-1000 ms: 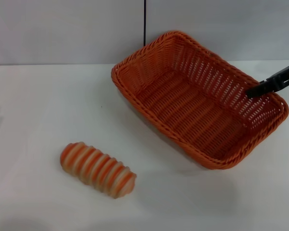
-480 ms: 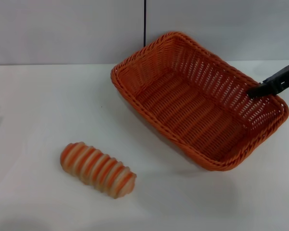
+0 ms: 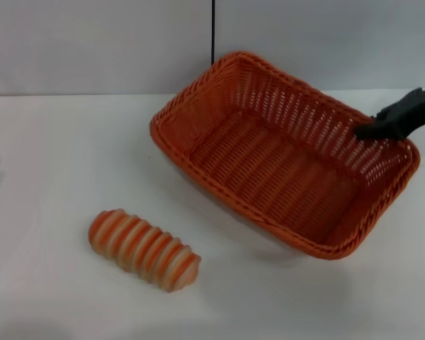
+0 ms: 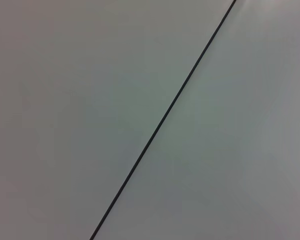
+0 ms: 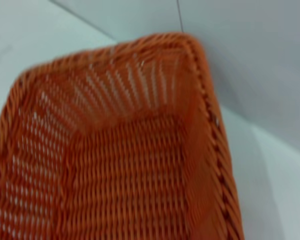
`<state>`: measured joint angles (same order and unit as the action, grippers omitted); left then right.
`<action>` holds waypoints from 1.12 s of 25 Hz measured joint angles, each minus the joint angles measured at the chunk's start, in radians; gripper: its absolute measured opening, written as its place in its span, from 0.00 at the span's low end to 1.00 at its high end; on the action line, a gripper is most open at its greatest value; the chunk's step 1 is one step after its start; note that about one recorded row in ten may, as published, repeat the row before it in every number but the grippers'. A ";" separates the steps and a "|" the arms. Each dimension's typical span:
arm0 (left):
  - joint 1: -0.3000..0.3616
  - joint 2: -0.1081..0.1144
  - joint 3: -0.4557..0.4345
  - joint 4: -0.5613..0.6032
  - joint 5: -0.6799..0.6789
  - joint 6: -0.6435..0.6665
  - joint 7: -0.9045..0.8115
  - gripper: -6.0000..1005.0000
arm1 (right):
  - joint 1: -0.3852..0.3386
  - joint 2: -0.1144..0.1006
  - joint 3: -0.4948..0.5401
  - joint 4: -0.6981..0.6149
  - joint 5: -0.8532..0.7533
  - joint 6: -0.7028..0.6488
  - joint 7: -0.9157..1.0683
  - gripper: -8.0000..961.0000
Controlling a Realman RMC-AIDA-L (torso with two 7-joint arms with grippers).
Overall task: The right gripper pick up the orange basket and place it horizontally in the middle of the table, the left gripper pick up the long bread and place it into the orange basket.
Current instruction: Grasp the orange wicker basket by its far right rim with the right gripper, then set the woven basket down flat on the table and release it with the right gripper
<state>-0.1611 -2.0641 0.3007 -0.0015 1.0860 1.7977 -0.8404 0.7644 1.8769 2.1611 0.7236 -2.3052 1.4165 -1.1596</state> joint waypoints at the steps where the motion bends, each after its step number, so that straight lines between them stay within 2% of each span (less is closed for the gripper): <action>1: 0.000 0.000 0.000 0.000 0.000 0.000 0.000 0.83 | -0.011 0.006 0.008 0.024 0.012 0.003 -0.015 0.18; 2: 0.000 0.001 0.000 0.000 0.000 0.000 0.000 0.83 | -0.032 0.013 0.032 0.058 0.053 0.010 -0.053 0.18; 4: 0.000 0.001 0.000 0.000 0.000 0.000 0.000 0.83 | -0.045 0.015 0.045 0.072 0.083 0.016 -0.079 0.18; 9: -0.002 0.001 -0.001 0.000 0.000 -0.002 0.000 0.83 | -0.100 0.016 0.120 0.093 0.277 0.053 -0.217 0.18; 18: -0.017 0.001 -0.006 0.000 -0.002 -0.016 0.000 0.83 | -0.110 0.006 0.226 0.108 0.341 0.181 -0.308 0.18; 21: -0.026 0.001 -0.006 0.000 -0.002 -0.029 0.002 0.83 | -0.106 -0.007 0.232 0.136 0.342 0.247 -0.322 0.18; 22: -0.032 0.001 -0.006 0.000 -0.002 -0.034 0.003 0.83 | -0.099 -0.020 0.221 0.155 0.342 0.288 -0.323 0.18; 23: -0.032 0.001 -0.006 0.000 -0.002 -0.034 0.003 0.83 | -0.099 -0.020 0.221 0.155 0.342 0.288 -0.323 0.18; 24: -0.035 0.001 -0.006 0.000 -0.002 -0.036 0.004 0.83 | -0.086 -0.037 0.204 0.162 0.337 0.331 -0.323 0.18; 25: -0.037 0.001 -0.006 0.000 -0.002 -0.037 0.005 0.83 | -0.086 -0.037 0.204 0.162 0.337 0.331 -0.323 0.18; 26: -0.039 0.001 -0.006 0.000 -0.002 -0.037 0.006 0.83 | -0.079 -0.046 0.195 0.162 0.335 0.348 -0.323 0.18; 27: -0.040 0.001 -0.004 0.004 -0.002 -0.038 0.006 0.83 | -0.063 -0.064 0.178 0.161 0.333 0.374 -0.319 0.18; 28: -0.040 0.001 -0.004 0.004 -0.002 -0.038 0.006 0.83 | -0.063 -0.064 0.178 0.161 0.333 0.374 -0.319 0.18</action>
<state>-0.2014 -2.0632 0.2968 0.0020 1.0845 1.7596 -0.8345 0.7009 1.8133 2.3391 0.8851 -1.9719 1.7908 -1.4785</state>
